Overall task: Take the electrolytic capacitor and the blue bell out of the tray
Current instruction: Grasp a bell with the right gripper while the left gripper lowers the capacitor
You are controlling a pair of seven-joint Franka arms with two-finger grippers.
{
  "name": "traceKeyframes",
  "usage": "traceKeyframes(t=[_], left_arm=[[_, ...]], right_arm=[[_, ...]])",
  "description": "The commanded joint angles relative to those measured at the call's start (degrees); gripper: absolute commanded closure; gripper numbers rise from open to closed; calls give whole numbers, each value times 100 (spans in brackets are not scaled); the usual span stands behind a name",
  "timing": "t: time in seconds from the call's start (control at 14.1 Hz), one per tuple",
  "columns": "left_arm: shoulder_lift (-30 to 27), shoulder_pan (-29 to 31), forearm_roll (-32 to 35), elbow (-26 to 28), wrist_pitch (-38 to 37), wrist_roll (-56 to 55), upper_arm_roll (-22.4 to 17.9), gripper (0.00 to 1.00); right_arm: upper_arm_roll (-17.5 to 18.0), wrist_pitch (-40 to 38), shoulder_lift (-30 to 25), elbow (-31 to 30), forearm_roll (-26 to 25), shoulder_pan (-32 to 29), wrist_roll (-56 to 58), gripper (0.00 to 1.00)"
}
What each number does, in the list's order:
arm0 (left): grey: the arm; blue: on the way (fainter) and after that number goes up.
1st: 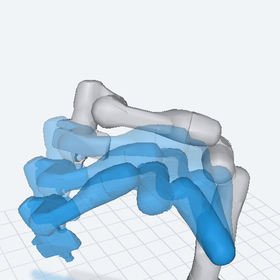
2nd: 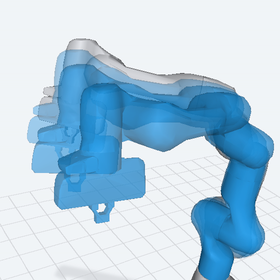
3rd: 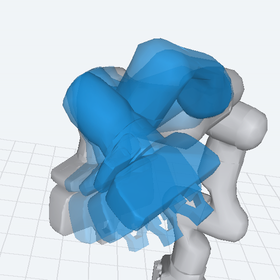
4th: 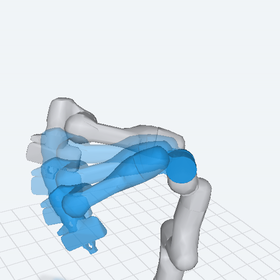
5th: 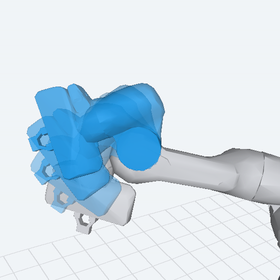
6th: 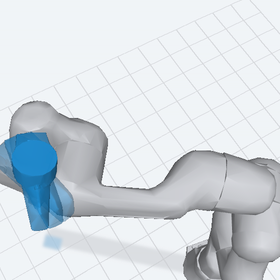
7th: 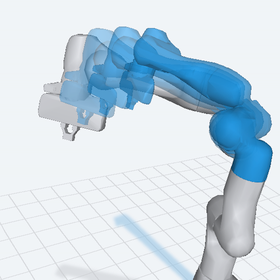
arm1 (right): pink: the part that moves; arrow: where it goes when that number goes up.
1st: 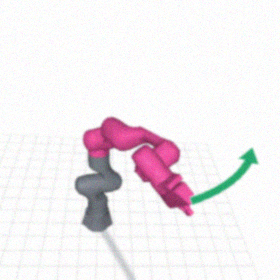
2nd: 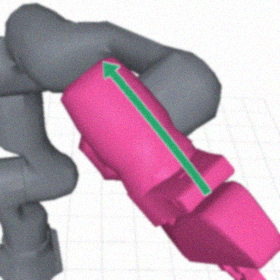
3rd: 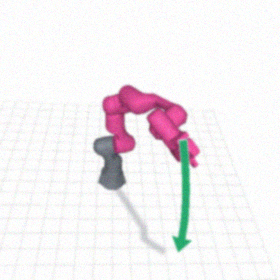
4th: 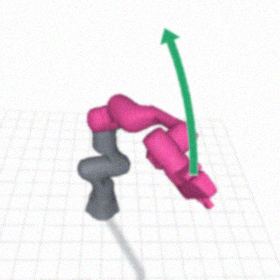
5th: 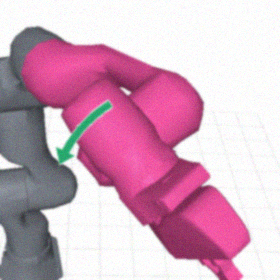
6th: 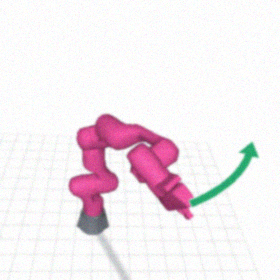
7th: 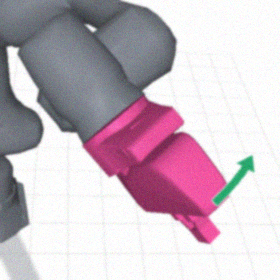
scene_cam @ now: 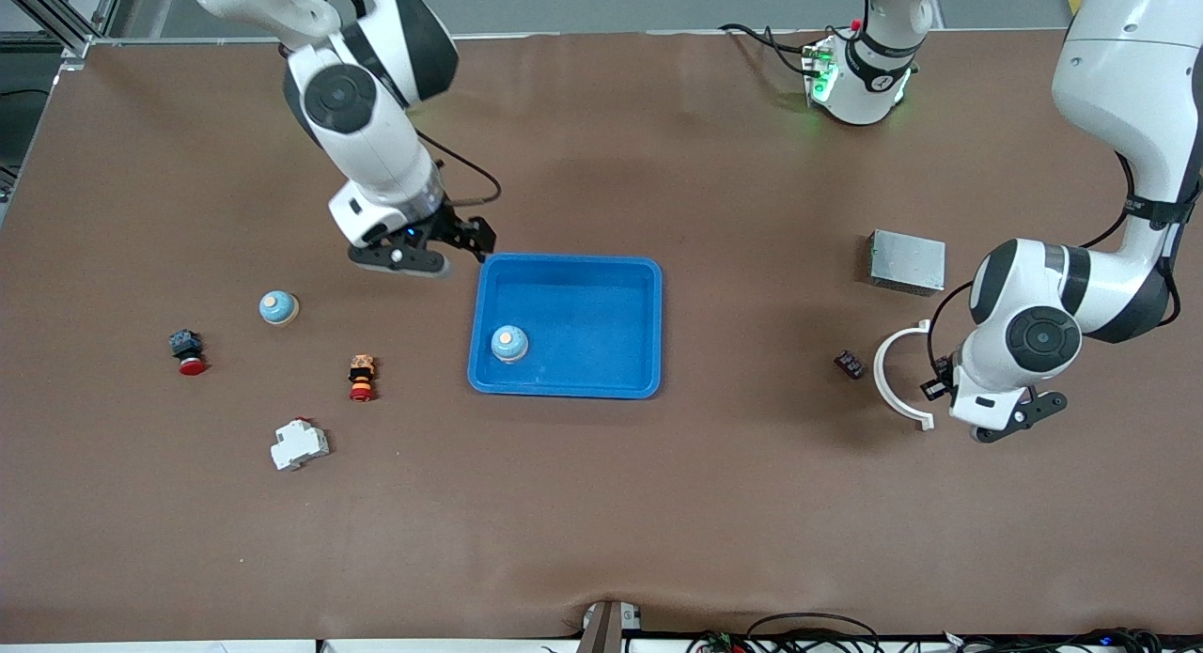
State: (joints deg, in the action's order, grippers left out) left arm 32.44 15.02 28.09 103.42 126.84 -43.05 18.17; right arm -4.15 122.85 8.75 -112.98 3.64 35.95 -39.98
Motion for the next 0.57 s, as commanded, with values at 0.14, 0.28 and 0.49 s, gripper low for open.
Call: traceKeyframes(t=[0.14,0.28,0.49], left_arm=[[148,124,328,258,367,51,55,100],[192,133,460,249,367,112,46,100],[193,115,715,284,315,112,46,100]], right_arm=[[-60,-103,1636,1567,76,35,-45,0],[-60,-68,2014,1787,85,-27,-18,0],[-60,457,2498,1849,93,-53,-18,0]])
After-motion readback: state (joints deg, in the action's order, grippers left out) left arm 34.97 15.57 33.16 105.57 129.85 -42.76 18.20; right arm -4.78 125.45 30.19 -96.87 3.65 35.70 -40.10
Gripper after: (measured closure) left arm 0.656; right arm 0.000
